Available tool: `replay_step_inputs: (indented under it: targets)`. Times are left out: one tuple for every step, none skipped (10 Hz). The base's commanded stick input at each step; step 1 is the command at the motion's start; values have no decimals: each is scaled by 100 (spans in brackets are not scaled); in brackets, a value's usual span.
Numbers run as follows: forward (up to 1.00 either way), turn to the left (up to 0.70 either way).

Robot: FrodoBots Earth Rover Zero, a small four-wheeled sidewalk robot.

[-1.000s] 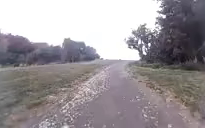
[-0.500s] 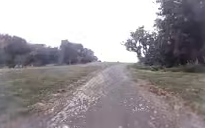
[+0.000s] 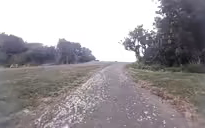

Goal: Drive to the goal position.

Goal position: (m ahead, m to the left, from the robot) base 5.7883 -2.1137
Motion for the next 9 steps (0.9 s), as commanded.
replay_step_inputs:
  targets:
    - [60,0]
    - [60,0]
    - [60,0]
    - [60,0]
    - [60,0]
    - [60,0]
    - [60,-15]
    - [60,-15]
    - [60,-15]
